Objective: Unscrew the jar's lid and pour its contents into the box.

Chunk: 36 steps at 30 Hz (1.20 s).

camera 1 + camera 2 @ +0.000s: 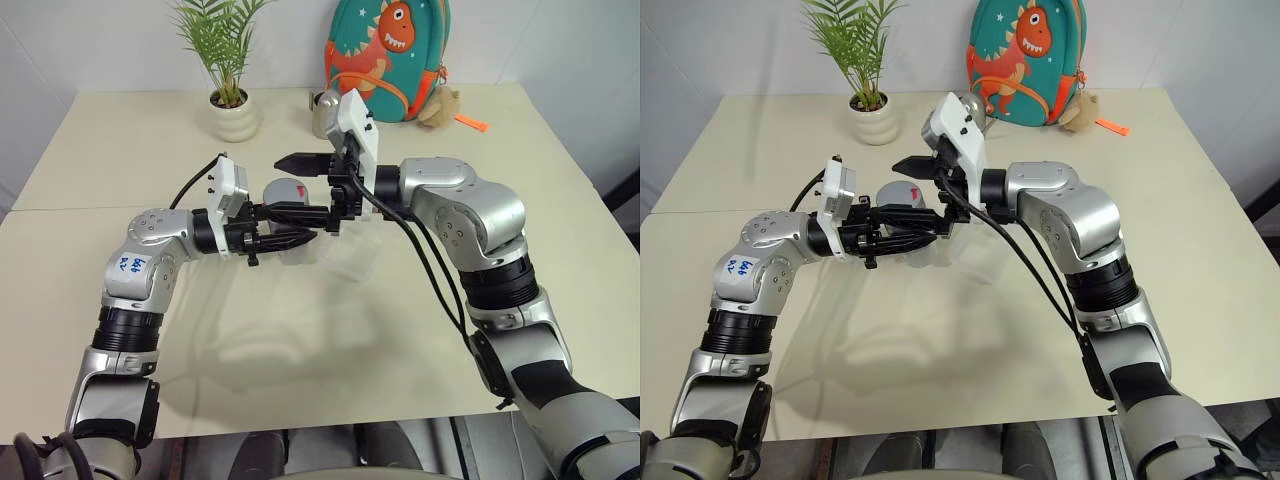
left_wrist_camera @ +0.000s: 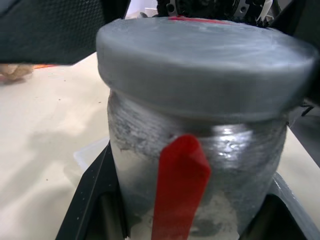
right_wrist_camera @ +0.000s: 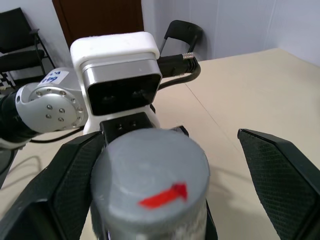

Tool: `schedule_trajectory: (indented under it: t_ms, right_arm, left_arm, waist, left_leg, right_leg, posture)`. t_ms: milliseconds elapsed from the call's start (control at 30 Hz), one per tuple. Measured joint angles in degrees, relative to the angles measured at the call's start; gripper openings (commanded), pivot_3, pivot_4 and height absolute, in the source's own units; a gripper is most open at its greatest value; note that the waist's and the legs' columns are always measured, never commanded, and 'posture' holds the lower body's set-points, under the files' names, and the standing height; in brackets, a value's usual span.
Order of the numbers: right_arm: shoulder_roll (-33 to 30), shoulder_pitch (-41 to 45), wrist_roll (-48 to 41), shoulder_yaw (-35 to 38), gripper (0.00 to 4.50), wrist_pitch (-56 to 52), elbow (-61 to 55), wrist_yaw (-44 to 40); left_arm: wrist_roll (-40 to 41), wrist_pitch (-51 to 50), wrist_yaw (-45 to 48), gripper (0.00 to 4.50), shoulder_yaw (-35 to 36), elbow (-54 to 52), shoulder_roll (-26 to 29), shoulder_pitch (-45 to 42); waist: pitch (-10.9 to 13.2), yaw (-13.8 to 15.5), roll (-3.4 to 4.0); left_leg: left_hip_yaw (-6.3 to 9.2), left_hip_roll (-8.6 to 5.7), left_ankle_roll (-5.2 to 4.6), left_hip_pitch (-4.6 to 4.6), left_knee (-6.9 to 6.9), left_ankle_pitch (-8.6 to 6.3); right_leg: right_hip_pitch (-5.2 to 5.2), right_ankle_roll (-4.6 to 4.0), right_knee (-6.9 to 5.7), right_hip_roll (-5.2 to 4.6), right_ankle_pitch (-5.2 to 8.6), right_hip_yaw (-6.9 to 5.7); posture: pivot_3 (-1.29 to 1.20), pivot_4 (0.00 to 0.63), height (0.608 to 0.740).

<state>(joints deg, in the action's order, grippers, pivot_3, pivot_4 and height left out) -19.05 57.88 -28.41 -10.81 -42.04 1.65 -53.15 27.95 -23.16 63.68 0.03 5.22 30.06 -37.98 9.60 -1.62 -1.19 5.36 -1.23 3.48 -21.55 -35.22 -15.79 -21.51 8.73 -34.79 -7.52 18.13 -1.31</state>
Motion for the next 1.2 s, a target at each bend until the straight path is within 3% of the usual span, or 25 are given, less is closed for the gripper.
schedule_trajectory:
  t_ms: [200, 333, 500, 600, 867, 1200]
  right_arm:
    - [-5.6, 0.0, -1.9, 1.7, 4.49, 1.6, 1.6, -4.5]
    - [-13.0, -2.0, -1.0, 9.4, 4.49, 2.2, 4.4, -3.2]
    - [-14.0, -5.7, -2.7, 10.8, 4.49, 0.7, 1.7, -4.3]
    - [-12.9, -5.6, -4.4, 10.8, 4.49, -0.4, -0.9, -4.3]
    - [-3.0, -2.0, -6.4, 5.1, 4.49, -5.3, -7.3, 0.3]
    - [1.4, 0.9, -1.5, -1.1, 4.49, -3.1, -3.7, 2.6]
  left_arm:
    - [-0.2, -0.1, -1.1, 1.93, 0.7, 0.1, 0.1, 0.0]
    - [1.1, 0.0, 0.3, 1.93, 1.8, -1.0, 0.4, 0.9]
    - [1.2, 0.0, 0.3, 1.93, 2.2, -2.1, 0.4, 1.2]
    - [1.1, 0.0, 0.3, 1.93, 2.2, -2.1, 0.5, 1.3]
    - [0.1, 0.6, 0.3, 1.93, 1.2, -1.9, 0.6, 1.3]
    - [-0.2, 0.7, 0.3, 1.93, 1.0, -1.9, 0.4, 1.3]
  waist:
    - [0.0, 0.1, -0.01]
    - [0.0, 0.8, -0.03]
    - [0.0, -0.2, -0.02]
    - [0.0, -0.2, -0.02]
    - [0.0, 0.3, -0.04]
    - [0.0, 0.0, -0.04]
  left_leg:
    - [-0.01, 0.0, -0.02, 0.0, -0.01, -0.01]
    - [-0.08, -0.01, -0.08, -0.01, 0.01, -0.05]
    - [-0.3, 0.05, -0.09, 0.01, 0.01, -0.05]
    - [-0.36, 0.11, -0.09, 0.06, 0.0, -0.05]
    - [-0.3, 0.08, -0.08, 0.05, -0.12, -0.05]
    - [-0.28, 0.06, -0.1, 0.04, -0.05, -0.06]
  right_leg:
    - [0.01, 0.0, 0.03, -0.01, 0.0, 0.0]
    - [0.03, 0.0, 0.12, -0.03, 0.0, 0.01]
    - [0.0, 0.01, 0.16, -0.02, 0.0, 0.03]
    - [0.0, 0.0, 0.19, 0.0, 0.0, 0.02]
    - [0.01, 0.0, 0.08, -0.02, -0.05, 0.05]
    - [-0.06, -0.01, 0.04, -0.02, -0.08, 0.04]
  posture:
    - [0.0, 0.15, 0.74]
    - [0.0, 0.15, 0.74]
    - [0.0, 0.15, 0.74]
    - [0.0, 0.15, 0.74]
    - [0.0, 0.15, 0.74]
    - [0.0, 0.15, 0.74]
